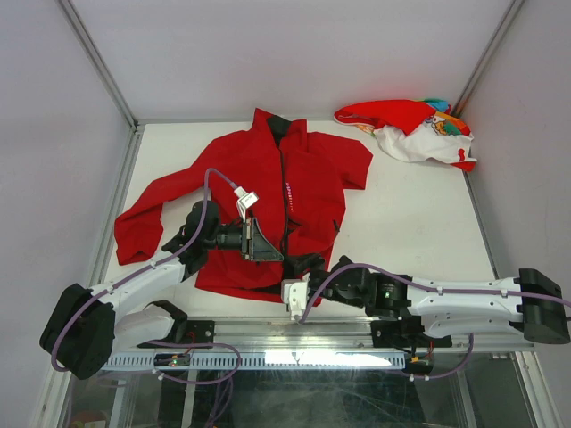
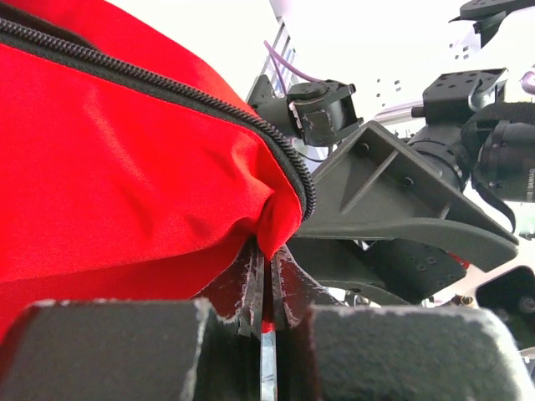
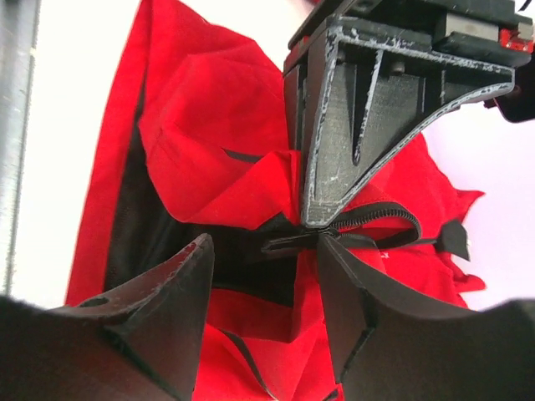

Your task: Zip up the jacket

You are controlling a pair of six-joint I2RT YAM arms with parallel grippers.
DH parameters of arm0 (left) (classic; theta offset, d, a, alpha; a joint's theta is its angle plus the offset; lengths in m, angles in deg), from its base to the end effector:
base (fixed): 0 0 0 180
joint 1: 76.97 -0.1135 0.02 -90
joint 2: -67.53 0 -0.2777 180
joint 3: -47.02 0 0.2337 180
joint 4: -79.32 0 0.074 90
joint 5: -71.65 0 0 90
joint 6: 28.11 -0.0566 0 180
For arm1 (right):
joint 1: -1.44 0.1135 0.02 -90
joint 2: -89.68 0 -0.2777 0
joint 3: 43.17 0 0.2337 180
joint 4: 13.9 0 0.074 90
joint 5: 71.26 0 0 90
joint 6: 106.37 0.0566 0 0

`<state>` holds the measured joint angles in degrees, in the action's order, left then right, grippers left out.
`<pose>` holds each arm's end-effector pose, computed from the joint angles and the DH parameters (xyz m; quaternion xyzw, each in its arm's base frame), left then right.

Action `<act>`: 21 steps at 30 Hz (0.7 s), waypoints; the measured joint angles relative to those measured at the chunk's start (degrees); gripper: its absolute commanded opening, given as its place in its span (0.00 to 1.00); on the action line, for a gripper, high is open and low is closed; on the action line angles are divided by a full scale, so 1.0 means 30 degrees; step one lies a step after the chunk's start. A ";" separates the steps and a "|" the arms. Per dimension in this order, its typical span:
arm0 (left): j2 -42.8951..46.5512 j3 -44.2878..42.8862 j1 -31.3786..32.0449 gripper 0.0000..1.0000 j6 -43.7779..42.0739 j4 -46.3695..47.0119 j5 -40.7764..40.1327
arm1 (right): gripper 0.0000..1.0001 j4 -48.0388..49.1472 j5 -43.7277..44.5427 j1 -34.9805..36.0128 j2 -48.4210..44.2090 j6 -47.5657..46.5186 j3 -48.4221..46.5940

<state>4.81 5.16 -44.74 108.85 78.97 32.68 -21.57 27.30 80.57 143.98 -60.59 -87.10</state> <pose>0.1569 -0.1510 0.2374 0.1459 0.7697 -0.5988 0.1663 0.0481 0.2060 0.2567 -0.6895 0.4215 0.1181 0.5770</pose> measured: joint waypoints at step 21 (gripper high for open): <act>0.0000 -0.0102 0.0000 0.00 -0.0510 -0.0976 -0.0168 | 0.24 0.0488 0.2324 0.0597 0.0372 0.0335 -0.0328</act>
<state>4.81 4.86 -44.74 107.32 76.04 32.17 -20.11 34.27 82.36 145.10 -59.59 -88.09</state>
